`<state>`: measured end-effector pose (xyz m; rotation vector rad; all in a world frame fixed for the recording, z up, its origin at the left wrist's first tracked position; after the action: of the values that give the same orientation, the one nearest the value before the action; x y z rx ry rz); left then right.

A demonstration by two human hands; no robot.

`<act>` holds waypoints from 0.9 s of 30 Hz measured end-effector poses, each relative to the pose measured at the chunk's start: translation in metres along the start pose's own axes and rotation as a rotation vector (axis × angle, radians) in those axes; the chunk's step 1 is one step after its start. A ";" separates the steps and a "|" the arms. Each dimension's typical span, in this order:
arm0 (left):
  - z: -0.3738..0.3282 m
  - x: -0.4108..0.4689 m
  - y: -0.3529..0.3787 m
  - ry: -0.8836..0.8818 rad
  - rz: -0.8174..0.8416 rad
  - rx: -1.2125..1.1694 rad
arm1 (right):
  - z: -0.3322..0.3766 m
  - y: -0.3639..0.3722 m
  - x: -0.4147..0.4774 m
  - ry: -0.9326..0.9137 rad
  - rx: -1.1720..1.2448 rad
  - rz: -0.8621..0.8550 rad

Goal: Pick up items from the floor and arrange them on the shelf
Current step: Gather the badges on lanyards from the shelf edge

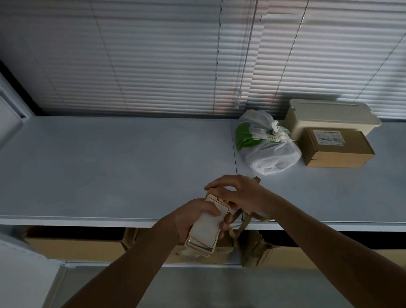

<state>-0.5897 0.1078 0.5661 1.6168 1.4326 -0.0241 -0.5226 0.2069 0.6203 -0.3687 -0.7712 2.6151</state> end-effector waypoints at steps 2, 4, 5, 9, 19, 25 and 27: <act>0.000 0.002 -0.002 0.000 -0.038 -0.020 | 0.001 -0.006 -0.004 0.003 -0.037 -0.071; -0.007 0.002 -0.006 0.024 -0.145 -0.033 | 0.007 -0.012 -0.012 -0.034 -0.155 -0.110; -0.012 0.002 -0.012 0.053 -0.214 -0.038 | 0.009 -0.010 -0.017 -0.049 -0.206 -0.074; -0.018 0.006 -0.013 0.079 -0.303 -0.043 | 0.018 0.023 -0.033 -0.141 -0.415 0.108; -0.012 0.015 0.001 0.007 -0.271 0.014 | -0.003 0.013 -0.021 -0.177 -0.478 -0.052; -0.006 0.011 0.003 -0.041 -0.194 -0.121 | -0.020 -0.005 -0.023 -0.084 -0.239 -0.009; 0.000 0.013 0.003 -0.074 -0.140 -0.124 | -0.025 -0.019 -0.019 -0.067 -0.169 -0.015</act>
<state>-0.5830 0.1180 0.5603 1.3992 1.4591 -0.0731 -0.4913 0.2246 0.6137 -0.3226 -1.0169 2.5666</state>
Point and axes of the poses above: each hand's wrist, its own x-axis towards the middle knuckle, its own y-axis out of the palm, z = x × y, the point moved 6 cm from there along x, towards the middle knuckle, and after that the axes turned 6 degrees about -y, right-handed, at the moved point
